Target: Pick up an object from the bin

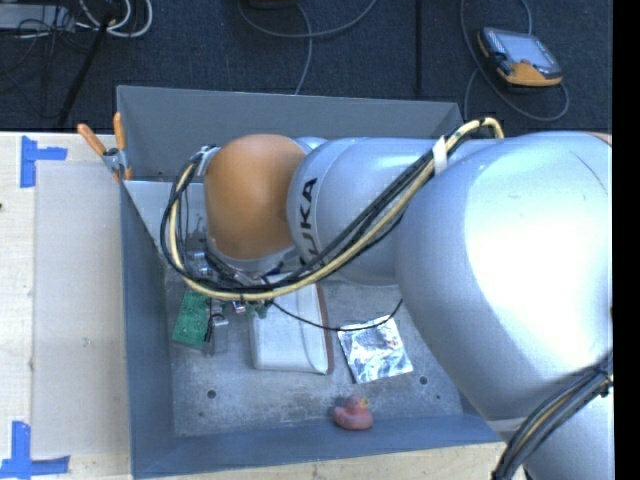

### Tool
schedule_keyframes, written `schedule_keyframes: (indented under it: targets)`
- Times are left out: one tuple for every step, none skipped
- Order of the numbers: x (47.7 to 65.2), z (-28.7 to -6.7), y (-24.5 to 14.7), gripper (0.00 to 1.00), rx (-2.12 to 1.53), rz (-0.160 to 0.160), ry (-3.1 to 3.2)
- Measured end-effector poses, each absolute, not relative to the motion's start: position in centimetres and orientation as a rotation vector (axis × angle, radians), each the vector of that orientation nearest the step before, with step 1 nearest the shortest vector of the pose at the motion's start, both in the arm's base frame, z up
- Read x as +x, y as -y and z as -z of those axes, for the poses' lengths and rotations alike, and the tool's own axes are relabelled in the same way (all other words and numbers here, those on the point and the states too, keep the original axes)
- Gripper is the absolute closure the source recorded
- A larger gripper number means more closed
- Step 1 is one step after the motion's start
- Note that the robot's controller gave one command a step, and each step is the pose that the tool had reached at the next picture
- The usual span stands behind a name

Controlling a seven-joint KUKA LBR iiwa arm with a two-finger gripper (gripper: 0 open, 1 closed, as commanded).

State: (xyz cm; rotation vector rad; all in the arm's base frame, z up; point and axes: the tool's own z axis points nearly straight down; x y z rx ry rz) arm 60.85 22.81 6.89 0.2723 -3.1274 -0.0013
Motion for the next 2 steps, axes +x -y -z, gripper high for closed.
schedule_keyframes:
  targets:
    - [60.5,-7.1,-22.9,1.0,0.274,0.0,3.113]
    - [60.7,-7.5,-19.1,1.0,1.324,0.009,2.861]
